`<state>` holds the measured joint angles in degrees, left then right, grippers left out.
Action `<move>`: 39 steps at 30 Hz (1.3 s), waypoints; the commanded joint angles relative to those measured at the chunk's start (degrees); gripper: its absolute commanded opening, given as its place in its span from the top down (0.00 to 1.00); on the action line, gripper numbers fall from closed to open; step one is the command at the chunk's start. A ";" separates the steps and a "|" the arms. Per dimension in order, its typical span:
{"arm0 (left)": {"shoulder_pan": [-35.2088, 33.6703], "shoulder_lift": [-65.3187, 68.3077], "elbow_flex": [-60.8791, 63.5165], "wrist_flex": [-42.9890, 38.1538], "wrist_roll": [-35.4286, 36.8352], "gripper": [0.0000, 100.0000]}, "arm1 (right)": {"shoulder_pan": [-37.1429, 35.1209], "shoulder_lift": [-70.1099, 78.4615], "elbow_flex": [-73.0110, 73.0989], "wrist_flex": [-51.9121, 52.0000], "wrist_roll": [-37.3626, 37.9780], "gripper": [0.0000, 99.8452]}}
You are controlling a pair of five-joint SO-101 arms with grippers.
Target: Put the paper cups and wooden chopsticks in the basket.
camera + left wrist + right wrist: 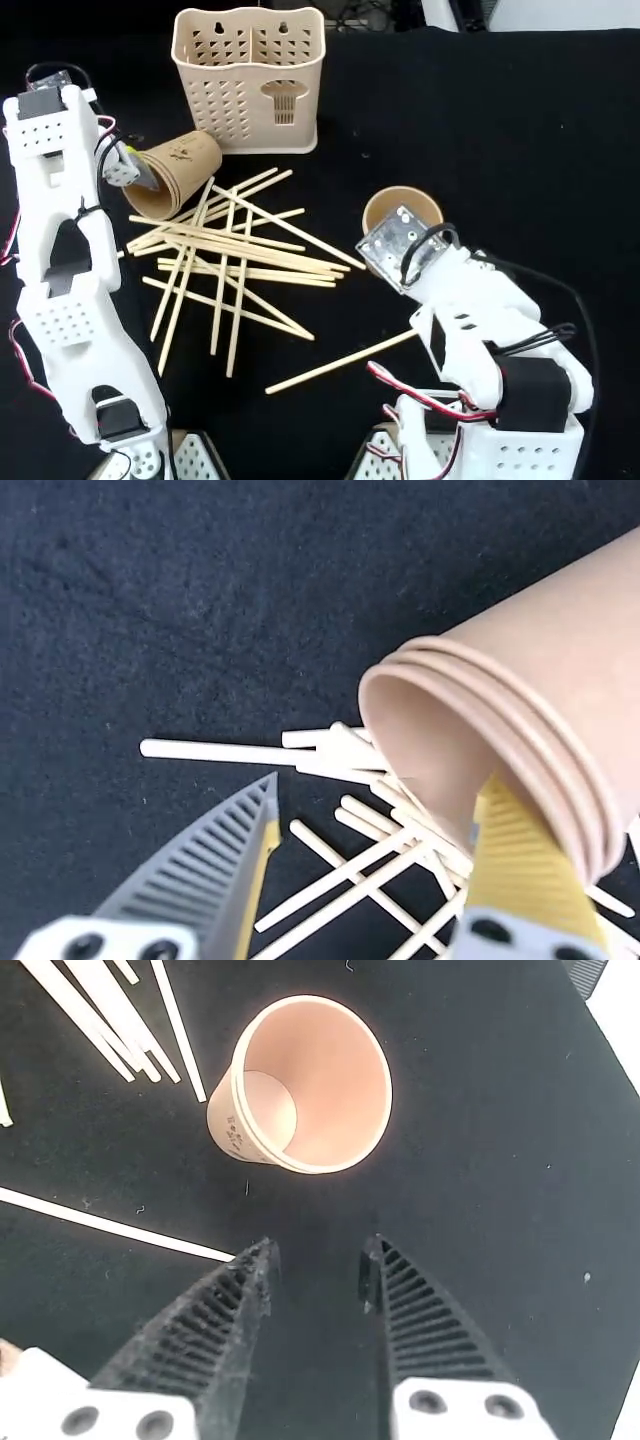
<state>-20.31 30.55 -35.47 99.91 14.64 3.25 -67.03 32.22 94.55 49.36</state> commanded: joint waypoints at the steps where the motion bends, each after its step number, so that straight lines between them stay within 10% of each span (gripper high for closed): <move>1: -1.89 -1.76 -2.95 0.97 4.22 0.69 | -0.26 -0.40 -1.10 0.09 0.53 0.84; 39: 3.21 3.25 4.44 -15.47 7.21 0.69 | -0.62 -0.48 1.36 -0.18 0.53 0.84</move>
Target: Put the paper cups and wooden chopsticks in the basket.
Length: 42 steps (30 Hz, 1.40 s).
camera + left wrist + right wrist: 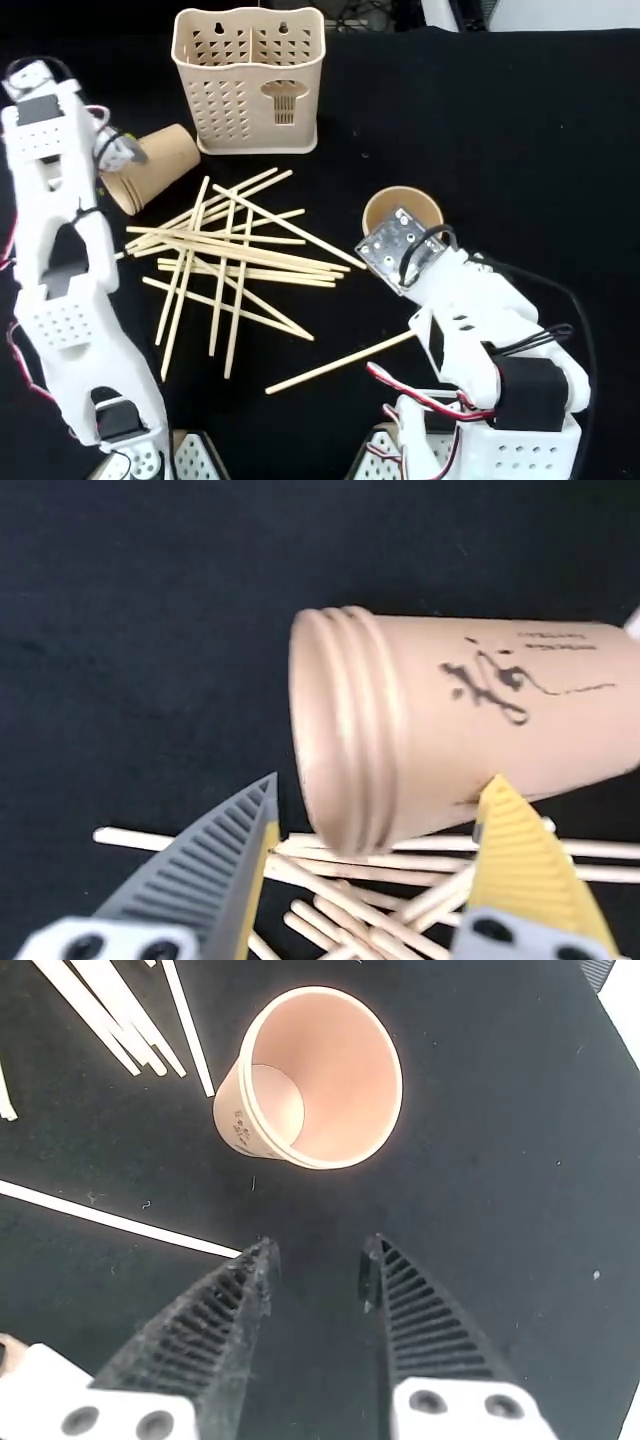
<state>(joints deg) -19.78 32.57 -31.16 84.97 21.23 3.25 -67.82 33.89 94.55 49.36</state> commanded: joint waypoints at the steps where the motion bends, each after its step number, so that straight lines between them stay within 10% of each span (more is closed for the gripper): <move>1: 2.95 1.85 0.13 -0.53 0.44 0.70 | -0.62 0.31 -0.31 -0.18 0.53 0.84; 16: 1.01 4.84 0.31 0.00 0.70 0.97 | -0.62 0.31 -0.31 -0.18 0.53 0.84; 30: -1.27 4.66 -13.93 16.09 -2.29 0.79 | -0.62 0.31 -0.31 -0.18 0.53 0.84; 42: -12.62 0.88 -20.44 8.97 -6.24 0.78 | -0.62 0.31 -0.22 -0.18 3.16 0.84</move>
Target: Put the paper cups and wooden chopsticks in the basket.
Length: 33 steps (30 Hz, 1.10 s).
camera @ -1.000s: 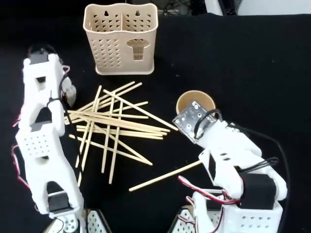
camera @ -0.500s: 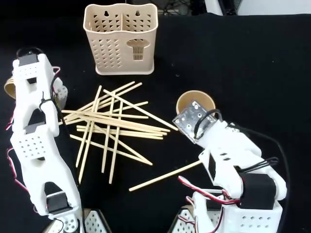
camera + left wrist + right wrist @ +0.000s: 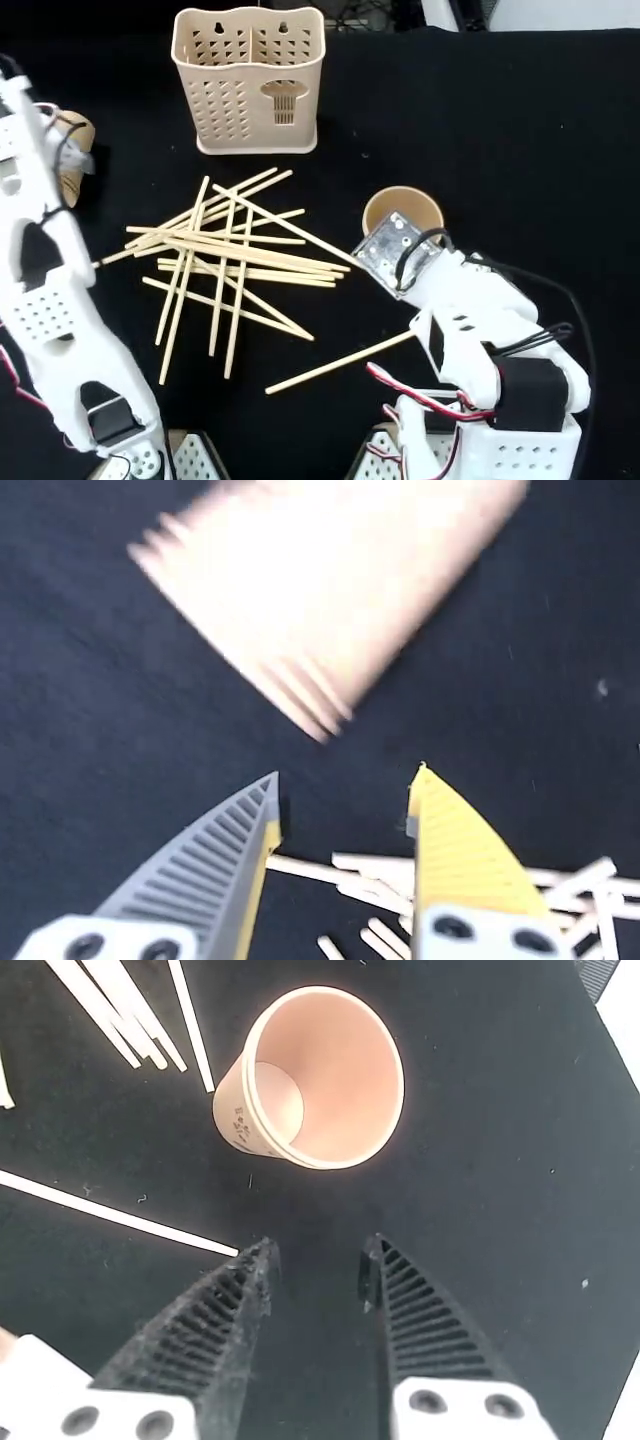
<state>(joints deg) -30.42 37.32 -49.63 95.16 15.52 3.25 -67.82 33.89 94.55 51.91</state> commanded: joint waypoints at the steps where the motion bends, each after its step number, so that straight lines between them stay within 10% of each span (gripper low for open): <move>1: -1.98 -4.40 -0.31 -1.41 -0.44 0.78 | -0.62 0.31 -0.22 -0.26 0.62 0.84; 13: -0.04 -15.91 -0.84 -5.80 1.41 0.78 | -0.62 0.31 -0.22 -0.26 0.70 0.84; 24: 4.18 -33.93 -0.31 5.80 -2.20 0.78 | -0.70 0.31 -0.22 -0.26 2.20 0.84; 29: 4.53 -57.58 19.91 3.34 -3.52 0.78 | -0.62 0.22 -0.22 -0.26 2.73 0.84; 33: 4.35 -71.30 50.42 -16.70 -4.40 0.78 | -0.62 0.22 -0.22 -0.26 2.73 0.84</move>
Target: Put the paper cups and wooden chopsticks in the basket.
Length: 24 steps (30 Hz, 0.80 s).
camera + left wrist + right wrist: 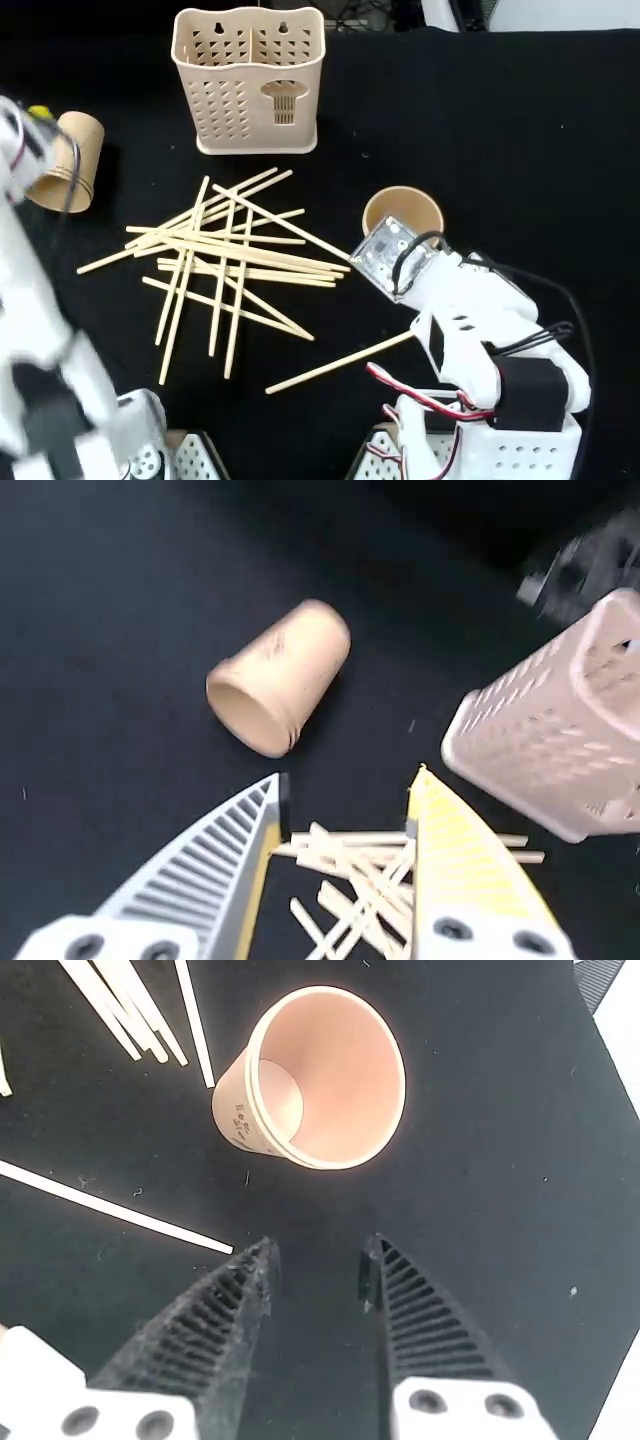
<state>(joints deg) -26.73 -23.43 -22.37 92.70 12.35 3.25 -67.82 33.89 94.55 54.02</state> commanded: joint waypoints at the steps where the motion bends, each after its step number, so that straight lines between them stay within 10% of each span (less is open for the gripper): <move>1: 0.66 -12.75 31.25 -19.69 -1.14 0.78 | -0.62 0.22 -0.22 -0.26 0.62 0.84; 12: -4.00 -20.48 81.27 -67.16 11.78 0.69 | -0.62 0.22 -0.22 -0.26 0.62 0.84; 24: -9.54 -12.48 81.36 -73.93 14.77 0.70 | -0.62 0.22 -0.22 0.00 0.62 0.84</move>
<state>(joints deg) -35.34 -38.81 62.81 22.64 25.89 3.25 -67.82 33.89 94.55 54.02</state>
